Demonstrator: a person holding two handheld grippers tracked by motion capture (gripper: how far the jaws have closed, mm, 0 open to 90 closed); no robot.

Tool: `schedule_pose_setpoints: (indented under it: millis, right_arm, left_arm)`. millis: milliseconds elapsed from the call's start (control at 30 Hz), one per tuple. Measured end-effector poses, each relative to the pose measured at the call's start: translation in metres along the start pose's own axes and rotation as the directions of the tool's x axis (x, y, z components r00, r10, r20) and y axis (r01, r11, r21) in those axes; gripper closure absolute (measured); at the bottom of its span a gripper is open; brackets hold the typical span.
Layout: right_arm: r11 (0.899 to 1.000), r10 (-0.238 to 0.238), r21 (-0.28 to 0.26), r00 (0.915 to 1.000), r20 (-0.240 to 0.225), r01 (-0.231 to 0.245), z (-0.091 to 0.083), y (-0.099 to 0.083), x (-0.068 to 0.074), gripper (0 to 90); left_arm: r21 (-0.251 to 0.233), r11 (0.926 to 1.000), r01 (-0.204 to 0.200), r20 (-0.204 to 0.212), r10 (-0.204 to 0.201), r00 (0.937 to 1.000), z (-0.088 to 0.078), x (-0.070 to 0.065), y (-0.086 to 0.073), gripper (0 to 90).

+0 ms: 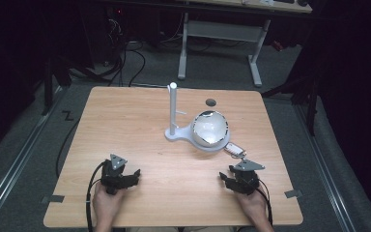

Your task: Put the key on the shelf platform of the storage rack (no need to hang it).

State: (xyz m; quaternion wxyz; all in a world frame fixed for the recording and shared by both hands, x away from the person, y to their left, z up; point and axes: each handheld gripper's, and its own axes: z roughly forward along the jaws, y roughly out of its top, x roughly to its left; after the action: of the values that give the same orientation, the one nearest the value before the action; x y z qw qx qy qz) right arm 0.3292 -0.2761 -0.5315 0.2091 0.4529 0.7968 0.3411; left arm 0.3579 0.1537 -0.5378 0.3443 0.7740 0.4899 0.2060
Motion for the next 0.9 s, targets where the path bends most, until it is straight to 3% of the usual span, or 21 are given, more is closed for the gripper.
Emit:
schedule_pose_setpoints:
  millis: [900]
  right_arm:
    - [1.0, -0.01, 0.004, 0.9999, -0.011, 0.01, 0.0005, 0.0003, 0.0011, 42.7]
  left_arm:
    - [-0.001, 1.0, 0.001, -0.001, -0.001, 1.0, 0.0001, -0.0001, 0.0, 19.3]
